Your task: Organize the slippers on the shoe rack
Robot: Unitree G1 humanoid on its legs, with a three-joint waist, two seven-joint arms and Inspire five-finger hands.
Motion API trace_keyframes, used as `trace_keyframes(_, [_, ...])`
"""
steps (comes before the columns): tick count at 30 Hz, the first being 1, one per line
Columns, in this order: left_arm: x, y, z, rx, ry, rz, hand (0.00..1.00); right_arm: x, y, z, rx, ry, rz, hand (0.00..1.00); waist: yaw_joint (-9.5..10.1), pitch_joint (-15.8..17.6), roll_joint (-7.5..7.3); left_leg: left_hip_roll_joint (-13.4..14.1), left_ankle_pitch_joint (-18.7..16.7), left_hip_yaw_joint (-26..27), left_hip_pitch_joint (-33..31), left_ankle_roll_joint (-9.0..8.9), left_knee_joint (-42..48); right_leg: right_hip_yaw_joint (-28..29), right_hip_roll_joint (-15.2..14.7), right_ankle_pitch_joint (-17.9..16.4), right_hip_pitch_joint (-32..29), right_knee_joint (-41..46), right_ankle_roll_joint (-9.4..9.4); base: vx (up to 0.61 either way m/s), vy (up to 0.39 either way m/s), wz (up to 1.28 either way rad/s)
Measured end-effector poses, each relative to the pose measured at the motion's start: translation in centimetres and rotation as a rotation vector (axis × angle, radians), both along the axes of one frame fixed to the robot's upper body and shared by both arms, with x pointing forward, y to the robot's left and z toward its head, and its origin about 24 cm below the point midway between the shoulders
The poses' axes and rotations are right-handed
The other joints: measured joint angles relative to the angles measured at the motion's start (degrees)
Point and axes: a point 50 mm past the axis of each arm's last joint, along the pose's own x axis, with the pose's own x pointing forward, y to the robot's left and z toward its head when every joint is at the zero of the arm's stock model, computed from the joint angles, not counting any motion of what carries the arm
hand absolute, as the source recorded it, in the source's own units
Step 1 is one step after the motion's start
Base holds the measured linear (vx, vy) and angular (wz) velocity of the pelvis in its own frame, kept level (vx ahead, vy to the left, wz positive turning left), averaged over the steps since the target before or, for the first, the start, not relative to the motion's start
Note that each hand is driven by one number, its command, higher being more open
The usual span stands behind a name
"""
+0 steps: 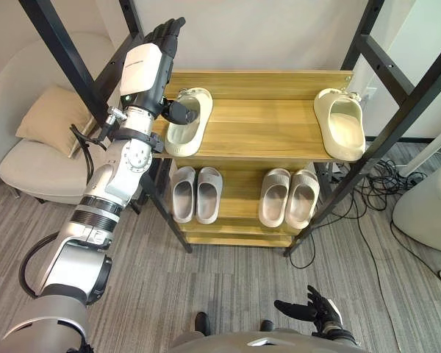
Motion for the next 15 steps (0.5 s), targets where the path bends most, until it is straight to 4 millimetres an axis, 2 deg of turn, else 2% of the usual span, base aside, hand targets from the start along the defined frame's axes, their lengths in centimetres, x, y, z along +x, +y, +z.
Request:
trace_keyframes(5, [0.5,0.9,-0.1,0.103,-0.011,0.105,1.00,0.4,0.1,0.2,-0.001,-0.033,0.002,1.00,-0.17,0.4,0.03,0.0,0.0,0.0,-0.3,-0.02,0.0,0.2,0.0,0.0,-0.3,-0.1,0.01,0.00,0.000,0.00])
trace_keyframes(11, [0.7,2.3,-0.3,0.129,0.014,0.171,1.00,0.6,0.1,0.4,-0.006,-0.054,-0.002,1.00,-0.52,0.6,0.24,0.0,0.0,0.2,-1.3,-0.03,0.0,0.7,0.0,0.2,-1.5,0.0,-0.05,0.00,0.004,-0.03])
trace_keyframes(15, [0.9,2.6,0.2,0.133,0.004,0.184,1.00,0.5,0.1,0.4,-0.006,-0.053,-0.005,1.00,-0.54,0.6,0.25,0.0,0.0,0.3,-1.3,-0.03,0.0,0.8,0.0,0.3,-1.6,0.0,-0.18,0.00,0.000,0.00])
